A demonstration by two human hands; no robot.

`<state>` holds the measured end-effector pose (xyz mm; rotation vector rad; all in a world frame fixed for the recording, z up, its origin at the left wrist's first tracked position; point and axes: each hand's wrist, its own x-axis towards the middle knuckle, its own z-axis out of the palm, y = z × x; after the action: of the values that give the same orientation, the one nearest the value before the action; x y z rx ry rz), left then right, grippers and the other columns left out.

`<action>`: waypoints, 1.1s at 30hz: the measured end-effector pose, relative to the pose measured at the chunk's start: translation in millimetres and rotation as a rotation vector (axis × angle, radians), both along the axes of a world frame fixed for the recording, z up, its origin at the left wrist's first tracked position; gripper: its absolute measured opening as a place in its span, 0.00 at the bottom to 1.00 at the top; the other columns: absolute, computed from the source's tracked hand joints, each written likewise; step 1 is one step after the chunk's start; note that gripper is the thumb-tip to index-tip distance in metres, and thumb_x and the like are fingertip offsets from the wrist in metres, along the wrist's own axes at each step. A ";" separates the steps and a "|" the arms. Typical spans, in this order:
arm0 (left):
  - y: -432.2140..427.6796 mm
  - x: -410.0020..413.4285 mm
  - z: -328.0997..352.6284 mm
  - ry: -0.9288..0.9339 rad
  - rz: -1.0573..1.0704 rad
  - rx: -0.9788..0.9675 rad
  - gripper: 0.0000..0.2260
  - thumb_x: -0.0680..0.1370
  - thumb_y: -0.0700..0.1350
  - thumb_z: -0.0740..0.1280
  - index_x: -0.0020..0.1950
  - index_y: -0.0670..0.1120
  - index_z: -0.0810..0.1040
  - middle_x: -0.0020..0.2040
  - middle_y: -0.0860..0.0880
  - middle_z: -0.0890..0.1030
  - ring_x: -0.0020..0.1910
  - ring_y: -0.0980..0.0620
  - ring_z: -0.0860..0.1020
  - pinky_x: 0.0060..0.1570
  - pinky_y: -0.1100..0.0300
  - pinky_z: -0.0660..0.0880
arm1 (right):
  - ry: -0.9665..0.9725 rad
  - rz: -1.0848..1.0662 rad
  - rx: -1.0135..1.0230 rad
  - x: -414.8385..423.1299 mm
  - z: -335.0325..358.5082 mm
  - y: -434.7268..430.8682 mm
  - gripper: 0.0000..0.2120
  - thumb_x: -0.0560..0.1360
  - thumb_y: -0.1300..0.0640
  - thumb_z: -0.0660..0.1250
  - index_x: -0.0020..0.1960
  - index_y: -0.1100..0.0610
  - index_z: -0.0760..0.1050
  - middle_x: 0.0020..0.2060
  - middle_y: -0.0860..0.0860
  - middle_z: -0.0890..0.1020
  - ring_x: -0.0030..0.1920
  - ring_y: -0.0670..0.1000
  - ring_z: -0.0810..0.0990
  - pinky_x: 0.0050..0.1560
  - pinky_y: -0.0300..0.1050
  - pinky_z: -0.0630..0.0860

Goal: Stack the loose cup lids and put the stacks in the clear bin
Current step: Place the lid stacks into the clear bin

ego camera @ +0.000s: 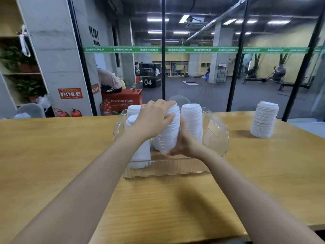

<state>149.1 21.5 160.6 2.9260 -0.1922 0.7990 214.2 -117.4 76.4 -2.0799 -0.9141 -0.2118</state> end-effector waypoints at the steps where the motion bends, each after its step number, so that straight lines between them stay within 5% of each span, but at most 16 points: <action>1: 1.4 3.5 -3.4 0.018 0.019 0.032 0.22 0.83 0.53 0.57 0.77 0.54 0.62 0.71 0.47 0.70 0.66 0.42 0.69 0.65 0.48 0.62 | 0.010 -0.003 -0.023 6.0 -3.4 2.2 0.62 0.55 0.61 0.85 0.75 0.59 0.46 0.69 0.52 0.62 0.68 0.53 0.65 0.61 0.25 0.61; 5: 5.5 11.7 -12.9 0.022 0.098 0.139 0.23 0.83 0.55 0.56 0.77 0.54 0.61 0.70 0.48 0.71 0.65 0.43 0.70 0.63 0.48 0.62 | 0.092 0.024 -0.099 20.4 -8.7 7.6 0.53 0.61 0.65 0.83 0.74 0.62 0.51 0.65 0.49 0.63 0.63 0.49 0.66 0.51 0.21 0.60; 11: 2.6 10.4 -22.6 -0.044 0.151 0.228 0.22 0.83 0.55 0.55 0.76 0.53 0.61 0.68 0.48 0.72 0.63 0.43 0.71 0.63 0.49 0.62 | 0.059 -0.005 -0.226 32.6 -21.1 14.0 0.49 0.61 0.56 0.84 0.70 0.63 0.55 0.60 0.46 0.64 0.57 0.47 0.65 0.53 0.18 0.56; 14: 0.9 7.5 -31.4 0.004 0.142 0.264 0.23 0.83 0.55 0.55 0.77 0.53 0.59 0.70 0.48 0.70 0.65 0.43 0.70 0.66 0.48 0.59 | 0.169 0.084 -0.399 23.3 -9.7 2.0 0.47 0.67 0.58 0.80 0.76 0.60 0.55 0.64 0.51 0.71 0.64 0.53 0.72 0.68 0.38 0.65; 16: 0.2 5.9 -38.3 0.032 0.116 0.281 0.26 0.82 0.56 0.57 0.78 0.52 0.55 0.72 0.48 0.69 0.68 0.44 0.68 0.69 0.47 0.57 | 0.265 0.089 -0.384 23.2 -6.6 -9.5 0.50 0.66 0.53 0.81 0.77 0.51 0.53 0.61 0.51 0.77 0.62 0.54 0.76 0.67 0.52 0.71; 18: 2.8 4.1 -40.5 0.063 0.094 0.265 0.31 0.80 0.58 0.61 0.79 0.52 0.51 0.74 0.48 0.65 0.72 0.44 0.65 0.72 0.47 0.54 | 0.262 0.012 -0.333 13.3 -3.4 -24.6 0.42 0.71 0.50 0.77 0.77 0.49 0.58 0.54 0.49 0.76 0.56 0.51 0.75 0.63 0.50 0.72; 23: 5.2 1.4 -51.0 0.019 0.105 0.251 0.42 0.77 0.59 0.67 0.80 0.47 0.45 0.80 0.43 0.49 0.78 0.42 0.48 0.76 0.49 0.45 | -0.047 -0.133 -0.355 -36.3 -15.2 -63.4 0.22 0.78 0.40 0.64 0.68 0.48 0.71 0.58 0.45 0.79 0.59 0.48 0.77 0.58 0.49 0.74; 28: -13.3 8.8 -67.4 -0.080 0.110 0.090 0.46 0.73 0.60 0.71 0.80 0.45 0.47 0.79 0.44 0.51 0.78 0.43 0.47 0.77 0.50 0.47 | -0.437 -0.272 -0.409 -38.9 -48.4 -63.3 0.34 0.77 0.30 0.45 0.53 0.50 0.82 0.45 0.45 0.85 0.50 0.51 0.82 0.58 0.48 0.67; 33: -14.2 14.3 -77.0 -0.081 0.112 0.102 0.45 0.70 0.58 0.75 0.78 0.45 0.54 0.75 0.44 0.59 0.75 0.42 0.56 0.75 0.49 0.53 | -0.622 -0.361 -0.315 -30.6 -71.7 -63.0 0.22 0.79 0.38 0.53 0.48 0.49 0.81 0.40 0.44 0.83 0.44 0.51 0.81 0.59 0.47 0.64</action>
<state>163.4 7.3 83.6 3.0249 -0.0782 0.9521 183.5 -180.4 4.7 -2.5183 -0.9575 -1.0049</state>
